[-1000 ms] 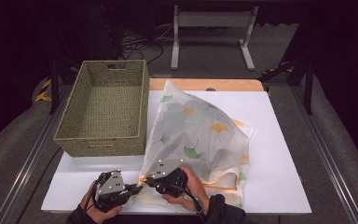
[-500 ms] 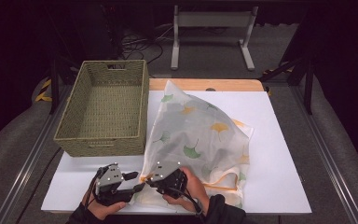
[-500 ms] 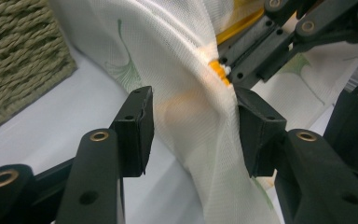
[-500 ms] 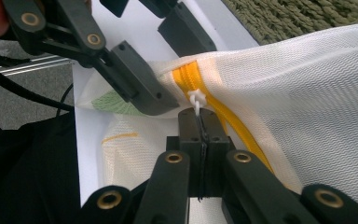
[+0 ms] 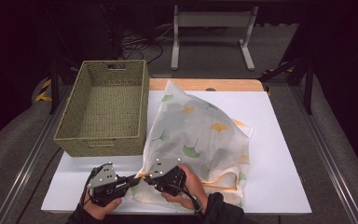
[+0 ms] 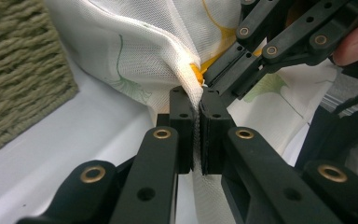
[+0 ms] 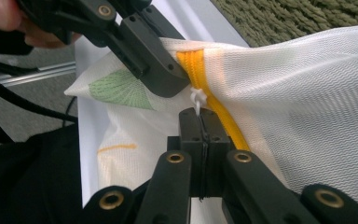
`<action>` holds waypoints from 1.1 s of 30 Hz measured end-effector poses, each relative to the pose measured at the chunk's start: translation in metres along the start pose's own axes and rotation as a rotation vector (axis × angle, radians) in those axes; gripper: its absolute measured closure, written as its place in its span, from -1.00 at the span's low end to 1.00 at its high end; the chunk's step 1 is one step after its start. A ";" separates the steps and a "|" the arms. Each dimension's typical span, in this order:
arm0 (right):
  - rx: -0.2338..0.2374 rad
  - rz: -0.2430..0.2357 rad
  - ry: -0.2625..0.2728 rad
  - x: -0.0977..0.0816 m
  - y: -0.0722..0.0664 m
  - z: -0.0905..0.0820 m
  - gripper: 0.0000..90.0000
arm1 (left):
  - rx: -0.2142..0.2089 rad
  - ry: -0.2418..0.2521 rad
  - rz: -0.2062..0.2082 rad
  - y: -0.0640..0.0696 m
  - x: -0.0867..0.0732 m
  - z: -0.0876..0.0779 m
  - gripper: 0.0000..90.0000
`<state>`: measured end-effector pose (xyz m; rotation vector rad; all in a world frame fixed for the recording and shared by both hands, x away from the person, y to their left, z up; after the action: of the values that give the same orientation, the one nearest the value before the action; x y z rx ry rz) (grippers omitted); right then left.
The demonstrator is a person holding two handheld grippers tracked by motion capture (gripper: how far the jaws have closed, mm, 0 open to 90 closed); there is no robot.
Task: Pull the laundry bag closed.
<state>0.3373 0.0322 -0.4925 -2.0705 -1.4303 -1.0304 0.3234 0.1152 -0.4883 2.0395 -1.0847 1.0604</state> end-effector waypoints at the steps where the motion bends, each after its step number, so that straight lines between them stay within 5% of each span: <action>1: -0.002 -0.004 -0.007 0.000 0.001 0.001 1.00 | 0.005 0.001 -0.001 0.000 0.000 0.000 0.91; 19: -0.040 0.006 -0.091 -0.023 0.015 -0.002 1.00 | 0.065 0.051 -0.045 -0.015 0.006 -0.014 0.92; 24: -0.059 -0.028 -0.132 -0.038 0.018 -0.020 1.00 | 0.053 0.044 -0.030 -0.017 0.007 -0.012 0.92; 33: -0.102 0.003 -0.186 -0.075 0.034 -0.057 1.00 | 0.029 0.033 -0.002 -0.019 0.009 -0.005 0.92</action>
<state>0.3349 -0.0659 -0.5112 -2.2926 -1.4902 -0.9480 0.3409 0.1246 -0.4807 2.0380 -1.0561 1.1106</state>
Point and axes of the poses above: each handheld gripper's, and its own axes: z roughly forward along the jaws, x roughly out of its top, y roughly to its right, the point moved 10 cm from there along z, roughly forward along the jaws, and after that the axes turned 4 degrees about -x, right-handed, at the moved point
